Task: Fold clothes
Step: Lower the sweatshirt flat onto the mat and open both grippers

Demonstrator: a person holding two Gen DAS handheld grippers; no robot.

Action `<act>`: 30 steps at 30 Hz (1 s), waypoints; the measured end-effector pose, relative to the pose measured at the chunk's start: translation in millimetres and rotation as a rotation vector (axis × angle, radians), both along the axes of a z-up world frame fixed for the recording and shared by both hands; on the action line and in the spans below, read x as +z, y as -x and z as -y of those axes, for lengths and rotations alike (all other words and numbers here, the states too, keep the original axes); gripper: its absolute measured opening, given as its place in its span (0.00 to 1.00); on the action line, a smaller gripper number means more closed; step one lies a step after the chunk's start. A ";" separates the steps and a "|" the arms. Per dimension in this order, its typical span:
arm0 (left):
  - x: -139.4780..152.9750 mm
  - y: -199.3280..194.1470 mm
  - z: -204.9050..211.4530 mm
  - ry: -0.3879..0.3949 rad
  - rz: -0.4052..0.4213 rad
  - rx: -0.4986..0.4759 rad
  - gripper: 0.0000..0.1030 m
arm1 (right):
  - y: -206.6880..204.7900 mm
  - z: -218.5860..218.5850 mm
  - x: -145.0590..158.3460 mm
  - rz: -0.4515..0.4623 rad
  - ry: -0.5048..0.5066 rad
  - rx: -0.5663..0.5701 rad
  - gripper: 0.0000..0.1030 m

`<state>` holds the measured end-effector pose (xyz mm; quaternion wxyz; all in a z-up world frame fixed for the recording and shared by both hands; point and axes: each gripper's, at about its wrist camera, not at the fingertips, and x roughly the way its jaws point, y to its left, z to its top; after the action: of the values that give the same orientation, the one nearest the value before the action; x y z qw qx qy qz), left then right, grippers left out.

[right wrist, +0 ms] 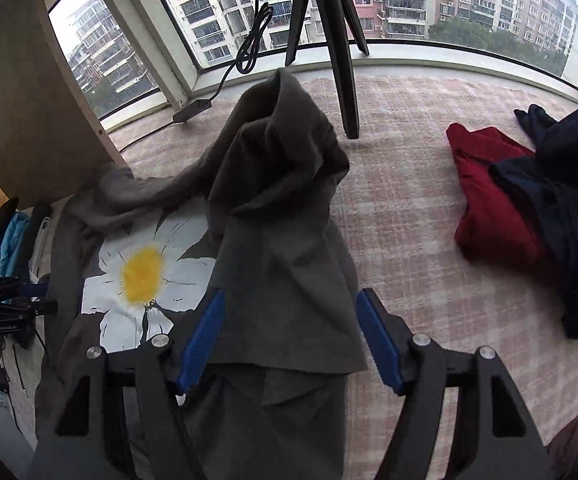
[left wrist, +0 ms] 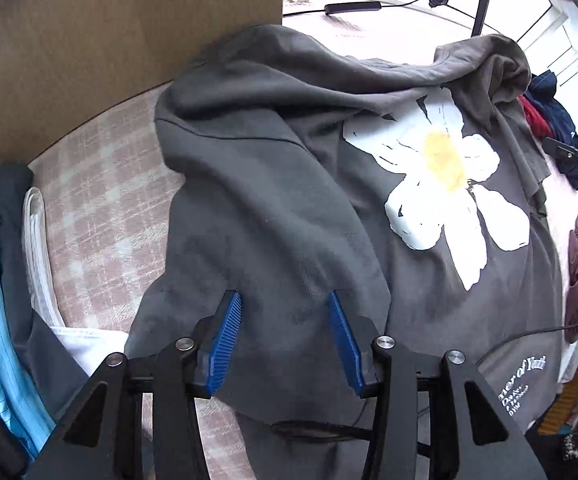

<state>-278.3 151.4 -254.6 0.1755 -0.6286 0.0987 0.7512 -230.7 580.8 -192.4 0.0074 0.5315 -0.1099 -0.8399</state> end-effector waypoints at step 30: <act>158.6 -120.3 134.6 0.062 -0.324 0.097 0.24 | -128.8 -47.4 114.8 -0.239 -0.046 -0.128 0.34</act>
<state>-158.0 16.8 -96.0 0.1016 -0.5085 0.1183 0.8468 -101.9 628.2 -77.6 -0.0455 0.4194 -0.1228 -0.8983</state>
